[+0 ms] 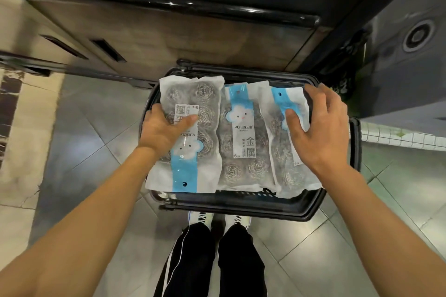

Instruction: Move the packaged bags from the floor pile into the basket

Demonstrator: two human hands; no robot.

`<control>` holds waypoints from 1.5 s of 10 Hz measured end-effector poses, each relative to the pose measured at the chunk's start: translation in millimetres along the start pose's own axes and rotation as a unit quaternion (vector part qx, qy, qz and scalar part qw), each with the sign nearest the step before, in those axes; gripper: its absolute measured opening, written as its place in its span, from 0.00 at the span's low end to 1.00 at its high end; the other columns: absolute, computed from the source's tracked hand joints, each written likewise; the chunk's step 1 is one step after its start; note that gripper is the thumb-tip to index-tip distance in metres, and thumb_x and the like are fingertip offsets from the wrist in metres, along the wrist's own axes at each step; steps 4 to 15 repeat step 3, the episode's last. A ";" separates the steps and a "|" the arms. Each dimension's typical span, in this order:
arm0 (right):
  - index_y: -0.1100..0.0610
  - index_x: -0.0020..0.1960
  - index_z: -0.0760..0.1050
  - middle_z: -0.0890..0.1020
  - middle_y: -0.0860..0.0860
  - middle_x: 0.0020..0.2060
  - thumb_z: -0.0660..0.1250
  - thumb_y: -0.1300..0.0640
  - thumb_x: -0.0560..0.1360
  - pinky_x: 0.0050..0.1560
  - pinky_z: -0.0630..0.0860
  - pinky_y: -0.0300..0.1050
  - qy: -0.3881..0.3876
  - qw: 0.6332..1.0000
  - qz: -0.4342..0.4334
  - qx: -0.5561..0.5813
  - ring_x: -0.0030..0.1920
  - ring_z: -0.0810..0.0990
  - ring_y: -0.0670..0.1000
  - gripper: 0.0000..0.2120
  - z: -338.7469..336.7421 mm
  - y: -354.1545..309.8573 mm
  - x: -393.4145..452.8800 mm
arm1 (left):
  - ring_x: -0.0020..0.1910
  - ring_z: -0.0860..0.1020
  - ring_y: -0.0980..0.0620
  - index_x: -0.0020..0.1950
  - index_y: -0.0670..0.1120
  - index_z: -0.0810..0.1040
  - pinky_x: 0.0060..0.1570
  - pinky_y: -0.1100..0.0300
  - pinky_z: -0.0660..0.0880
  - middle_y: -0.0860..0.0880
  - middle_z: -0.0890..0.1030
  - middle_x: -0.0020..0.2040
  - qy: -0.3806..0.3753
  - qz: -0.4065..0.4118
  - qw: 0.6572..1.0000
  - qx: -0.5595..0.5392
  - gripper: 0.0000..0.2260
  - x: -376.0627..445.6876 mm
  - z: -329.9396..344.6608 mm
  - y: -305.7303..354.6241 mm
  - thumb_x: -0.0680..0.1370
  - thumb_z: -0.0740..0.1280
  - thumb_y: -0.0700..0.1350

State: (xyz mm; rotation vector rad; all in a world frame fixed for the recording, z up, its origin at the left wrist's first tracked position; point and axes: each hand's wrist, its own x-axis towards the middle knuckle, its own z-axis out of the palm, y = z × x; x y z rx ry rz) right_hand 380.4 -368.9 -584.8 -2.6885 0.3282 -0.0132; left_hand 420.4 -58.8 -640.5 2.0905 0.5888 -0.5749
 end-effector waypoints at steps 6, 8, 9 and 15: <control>0.56 0.79 0.67 0.68 0.58 0.79 0.59 0.37 0.79 0.77 0.62 0.59 -0.006 0.996 -0.086 0.002 0.78 0.66 0.60 0.34 -40.1 -44.0 -1.2 | 0.75 0.67 0.38 0.79 0.49 0.68 0.70 0.40 0.66 0.42 0.69 0.77 0.108 0.300 0.917 0.239 0.30 -61.7 -34.6 57.1 0.81 0.67 0.61; 0.56 0.79 0.67 0.68 0.58 0.79 0.59 0.37 0.79 0.77 0.62 0.59 -0.006 0.996 -0.086 0.002 0.78 0.66 0.60 0.34 -40.1 -44.0 -1.2 | 0.75 0.67 0.38 0.79 0.49 0.68 0.70 0.40 0.66 0.42 0.69 0.77 0.108 0.300 0.917 0.239 0.30 -61.7 -34.6 57.1 0.81 0.67 0.61; 0.56 0.79 0.67 0.68 0.58 0.79 0.59 0.37 0.79 0.77 0.62 0.59 -0.006 0.996 -0.086 0.002 0.78 0.66 0.60 0.34 -40.1 -44.0 -1.2 | 0.75 0.67 0.38 0.79 0.49 0.68 0.70 0.40 0.66 0.42 0.69 0.77 0.108 0.300 0.917 0.239 0.30 -61.7 -34.6 57.1 0.81 0.67 0.61; 0.56 0.79 0.67 0.68 0.58 0.79 0.59 0.37 0.79 0.77 0.62 0.59 -0.006 0.996 -0.086 0.002 0.78 0.66 0.60 0.34 -40.1 -44.0 -1.2 | 0.75 0.67 0.38 0.79 0.49 0.68 0.70 0.40 0.66 0.42 0.69 0.77 0.108 0.300 0.917 0.239 0.30 -61.7 -34.6 57.1 0.81 0.67 0.61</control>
